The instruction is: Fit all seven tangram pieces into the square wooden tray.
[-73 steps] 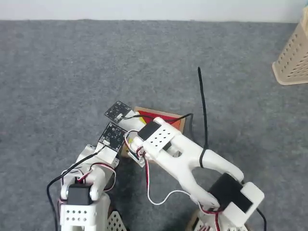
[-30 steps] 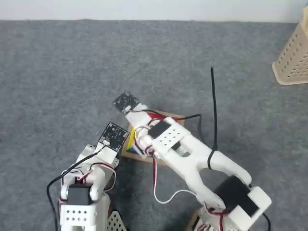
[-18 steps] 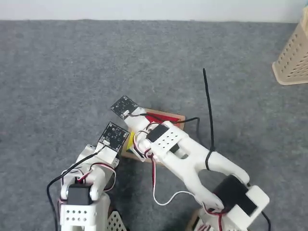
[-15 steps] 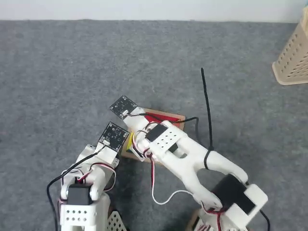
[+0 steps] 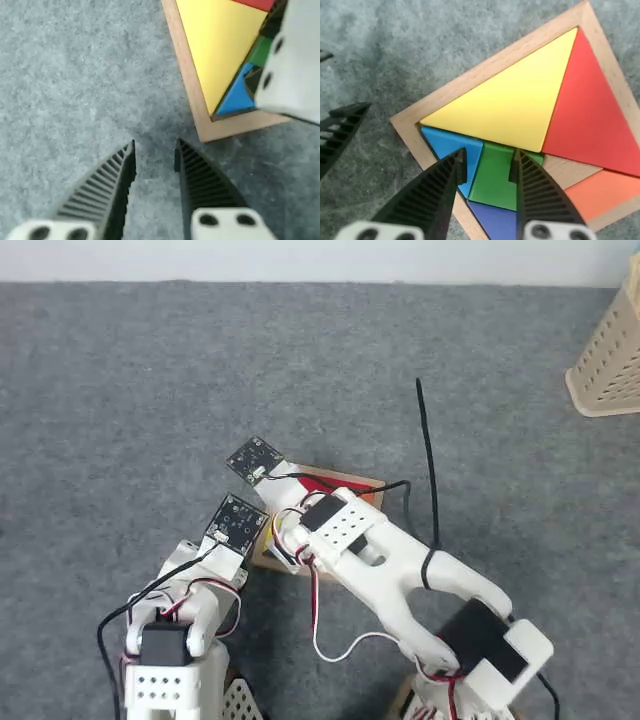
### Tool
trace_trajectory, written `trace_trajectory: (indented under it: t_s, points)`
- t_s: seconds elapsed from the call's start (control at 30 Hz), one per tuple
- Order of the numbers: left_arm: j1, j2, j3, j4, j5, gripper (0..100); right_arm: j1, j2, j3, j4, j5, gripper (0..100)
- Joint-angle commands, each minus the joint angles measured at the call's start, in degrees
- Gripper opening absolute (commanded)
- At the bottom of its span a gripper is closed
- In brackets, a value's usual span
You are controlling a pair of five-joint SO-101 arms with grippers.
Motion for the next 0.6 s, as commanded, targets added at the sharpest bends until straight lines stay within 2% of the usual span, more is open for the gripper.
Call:
trace_trajectory:
  t_s: [0.0,0.23,0.43,0.57]
  points:
    - [-0.2,-1.2,-0.7,-0.1,0.6,12,-0.4,4.6,-1.6,0.2,1.7,14.0]
    - [-0.2,-1.2,-0.7,-0.1,0.6,12,-0.2,3.6,-4.1,3.7,2.0,14.0]
    - [-0.2,-1.2,-0.7,-0.1,0.6,12,-0.1,-5.4,-4.0,9.3,1.9,14.0]
    - [-0.2,-1.2,-0.7,-0.1,0.6,12,3.2,-12.5,-4.0,13.1,1.9,14.0]
